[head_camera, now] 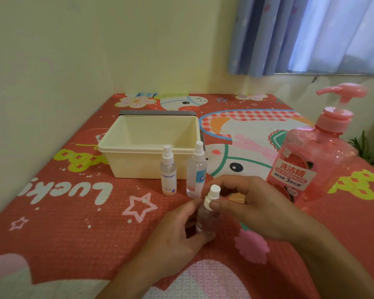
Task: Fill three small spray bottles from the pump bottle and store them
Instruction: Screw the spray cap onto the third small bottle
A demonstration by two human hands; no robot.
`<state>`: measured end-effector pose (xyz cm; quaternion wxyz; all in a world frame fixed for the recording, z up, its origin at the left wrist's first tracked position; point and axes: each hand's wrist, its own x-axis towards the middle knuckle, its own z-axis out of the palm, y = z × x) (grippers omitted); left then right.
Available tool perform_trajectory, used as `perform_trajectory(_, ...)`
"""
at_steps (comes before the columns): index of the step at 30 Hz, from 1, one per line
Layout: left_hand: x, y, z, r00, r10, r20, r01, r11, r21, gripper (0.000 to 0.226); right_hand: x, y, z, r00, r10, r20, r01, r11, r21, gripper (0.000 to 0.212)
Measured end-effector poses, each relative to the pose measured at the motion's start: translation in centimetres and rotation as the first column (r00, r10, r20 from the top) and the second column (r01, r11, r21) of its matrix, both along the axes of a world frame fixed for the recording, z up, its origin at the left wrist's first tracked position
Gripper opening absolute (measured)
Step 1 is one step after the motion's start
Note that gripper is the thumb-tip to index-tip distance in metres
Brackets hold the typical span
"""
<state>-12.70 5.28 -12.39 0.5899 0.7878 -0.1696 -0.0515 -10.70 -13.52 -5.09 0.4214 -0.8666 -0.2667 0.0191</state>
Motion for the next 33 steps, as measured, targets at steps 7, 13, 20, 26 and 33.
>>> perform_trajectory(7, 0.0, 0.0, 0.0, 1.000, 0.003, 0.017, -0.003, 1.000, 0.006, 0.046, -0.1, 0.2, 0.5, 0.999, -0.010, -0.047, 0.009, 1.000, -0.023, 0.021)
perform_trajectory(13, -0.1, -0.3, 0.0, 0.997, 0.050, 0.052, -0.051, 0.998, 0.032, 0.048, -0.5, 0.6, -0.2, 0.993, -0.101, 0.068, 0.104, 0.994, -0.040, 0.015)
perform_trajectory(20, 0.0, -0.4, 0.3, 0.996, 0.047, 0.082, -0.054, 0.994, 0.090, 0.053, -0.6, 1.0, -1.7, 0.974, -0.177, 0.143, 0.170, 0.984, 0.059, 0.021)
perform_trajectory(26, 0.0, -0.2, 0.5, 1.000, 0.001, 0.010, -0.001, 1.000, 0.011, 0.046, -0.4, 1.0, -2.3, 0.963, -0.199, 0.183, 0.187, 0.979, 0.080, 0.022)
perform_trajectory(33, 0.3, -0.7, 0.7, 0.999, -0.034, -0.003, 0.034, 0.999, 0.040, 0.055, -0.3, 1.2, -2.7, 0.951, -0.248, 0.184, 0.228, 0.966, 0.124, 0.034)
